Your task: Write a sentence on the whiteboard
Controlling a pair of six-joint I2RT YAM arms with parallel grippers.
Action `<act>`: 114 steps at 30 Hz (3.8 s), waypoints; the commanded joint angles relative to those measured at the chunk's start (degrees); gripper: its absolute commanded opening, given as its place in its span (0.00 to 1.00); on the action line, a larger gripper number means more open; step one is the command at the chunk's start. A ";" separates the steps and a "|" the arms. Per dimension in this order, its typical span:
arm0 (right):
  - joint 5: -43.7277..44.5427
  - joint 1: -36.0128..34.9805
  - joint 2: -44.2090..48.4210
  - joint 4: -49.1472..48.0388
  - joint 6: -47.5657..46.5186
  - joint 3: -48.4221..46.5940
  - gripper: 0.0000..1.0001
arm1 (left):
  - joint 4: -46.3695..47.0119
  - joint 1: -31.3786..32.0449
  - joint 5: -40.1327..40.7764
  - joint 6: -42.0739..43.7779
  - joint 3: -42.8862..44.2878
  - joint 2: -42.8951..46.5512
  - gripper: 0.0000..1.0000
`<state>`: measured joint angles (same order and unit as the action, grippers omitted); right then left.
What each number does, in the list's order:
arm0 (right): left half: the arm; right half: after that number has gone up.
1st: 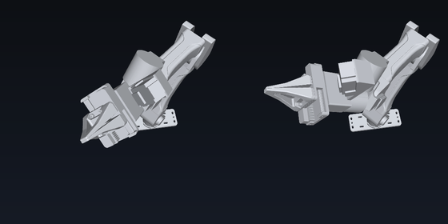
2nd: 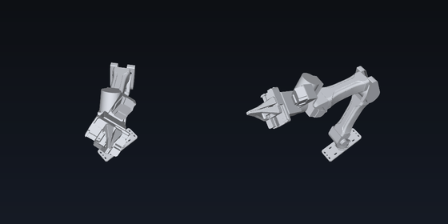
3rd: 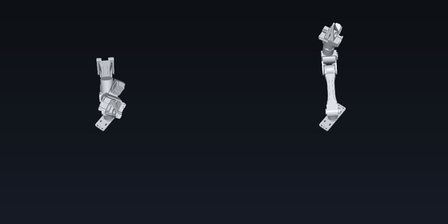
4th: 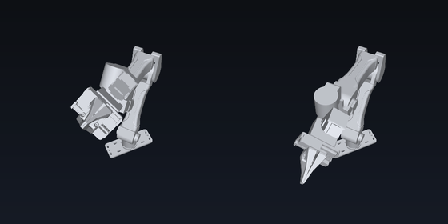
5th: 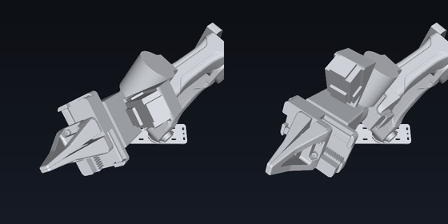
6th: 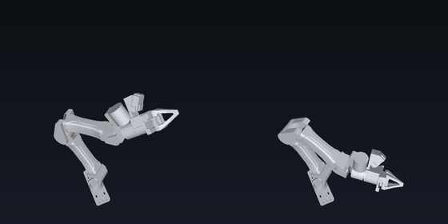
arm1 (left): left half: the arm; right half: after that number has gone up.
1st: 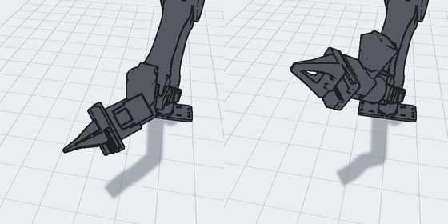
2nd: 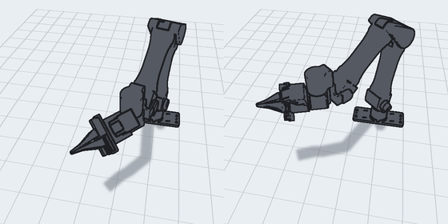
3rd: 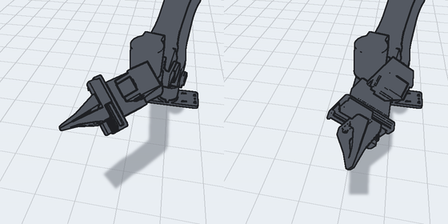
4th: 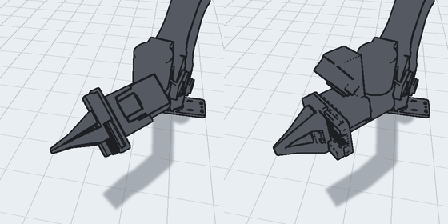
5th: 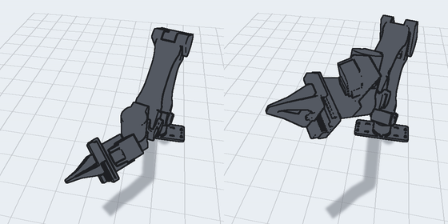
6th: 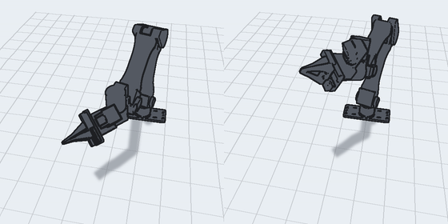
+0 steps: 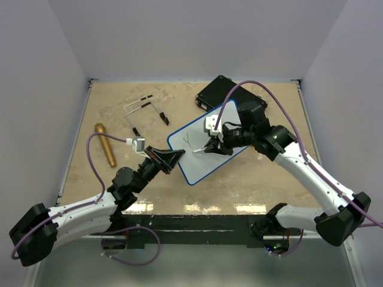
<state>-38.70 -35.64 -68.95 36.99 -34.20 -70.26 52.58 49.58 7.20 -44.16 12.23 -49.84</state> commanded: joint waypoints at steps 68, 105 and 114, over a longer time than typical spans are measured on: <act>-2.61 2.86 1.63 -1.05 -2.46 -1.20 0.00 | 15.80 0.34 -4.13 -2.33 -0.36 -0.25 0.00; -1.46 4.26 1.10 1.76 -4.03 0.30 0.00 | 14.13 0.34 -3.42 -1.01 0.08 1.07 0.00; -4.72 3.38 -1.10 2.91 -5.18 -2.16 0.00 | 14.83 0.25 -3.51 -1.36 -0.27 0.45 0.00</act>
<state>-41.58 -31.88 -68.84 39.55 -38.00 -70.04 54.76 49.58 4.12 -44.80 10.48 -50.72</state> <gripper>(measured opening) 0.135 0.078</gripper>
